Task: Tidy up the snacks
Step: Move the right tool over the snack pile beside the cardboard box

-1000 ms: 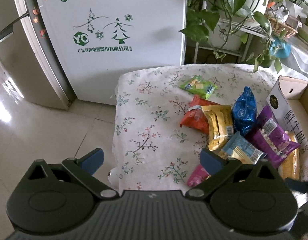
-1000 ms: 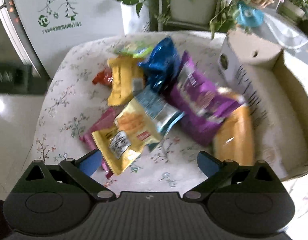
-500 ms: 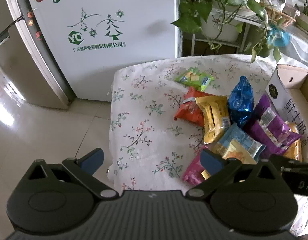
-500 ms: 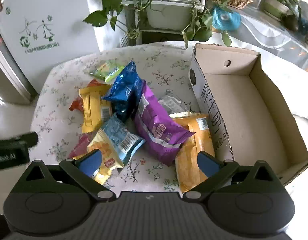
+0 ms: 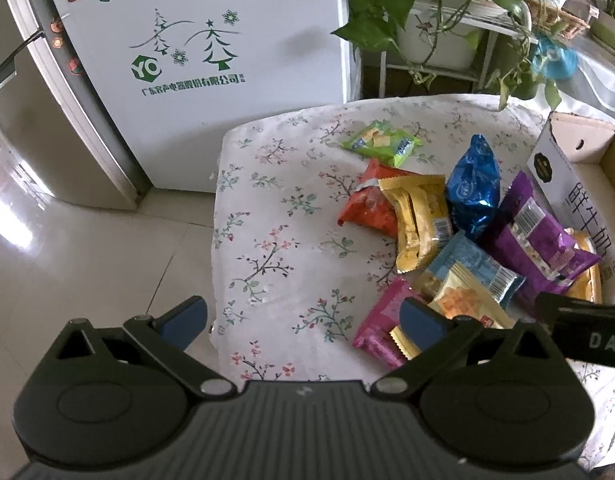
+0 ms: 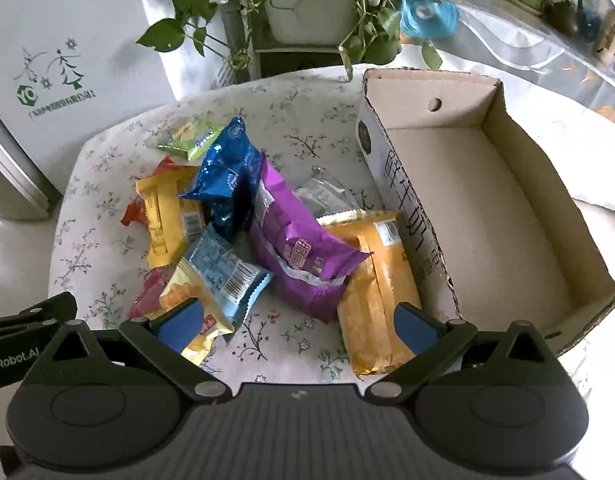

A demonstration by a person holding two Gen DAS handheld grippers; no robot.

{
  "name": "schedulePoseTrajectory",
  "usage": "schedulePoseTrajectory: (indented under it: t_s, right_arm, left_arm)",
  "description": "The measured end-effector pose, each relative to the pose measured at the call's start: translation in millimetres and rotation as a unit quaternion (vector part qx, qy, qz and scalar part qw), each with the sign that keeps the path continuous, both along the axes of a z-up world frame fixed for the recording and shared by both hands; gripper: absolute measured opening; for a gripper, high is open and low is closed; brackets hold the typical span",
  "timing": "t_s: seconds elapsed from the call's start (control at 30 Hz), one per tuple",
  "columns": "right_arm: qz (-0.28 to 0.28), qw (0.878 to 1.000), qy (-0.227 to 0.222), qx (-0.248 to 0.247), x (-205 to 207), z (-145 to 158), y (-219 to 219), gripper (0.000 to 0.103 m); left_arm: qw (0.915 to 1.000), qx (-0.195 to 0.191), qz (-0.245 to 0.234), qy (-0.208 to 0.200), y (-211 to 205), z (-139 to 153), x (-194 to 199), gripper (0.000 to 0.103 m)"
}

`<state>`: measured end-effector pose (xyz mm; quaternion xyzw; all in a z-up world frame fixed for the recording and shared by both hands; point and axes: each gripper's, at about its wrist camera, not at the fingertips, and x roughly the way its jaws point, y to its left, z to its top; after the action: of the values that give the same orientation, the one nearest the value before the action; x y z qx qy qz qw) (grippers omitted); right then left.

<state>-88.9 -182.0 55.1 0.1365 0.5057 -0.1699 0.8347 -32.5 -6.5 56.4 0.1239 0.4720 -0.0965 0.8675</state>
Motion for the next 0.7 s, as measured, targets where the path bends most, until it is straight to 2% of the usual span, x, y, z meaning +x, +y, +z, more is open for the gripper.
schedulePoseTrajectory:
  t_s: [0.5,0.7]
  right_arm:
    - [-0.013,1.000,0.018,-0.015,0.2,-3.8,-1.4,0.103]
    - [-0.015,0.999,0.021,-0.027,-0.4,-3.4,-1.4,0.103]
  left_arm:
    - [0.9997,0.023,-0.003,-0.007,-15.8,-4.0,-6.3,0.101]
    - [0.9998,0.019,-0.001,-0.003,-17.2,-5.1,-6.5,0.101]
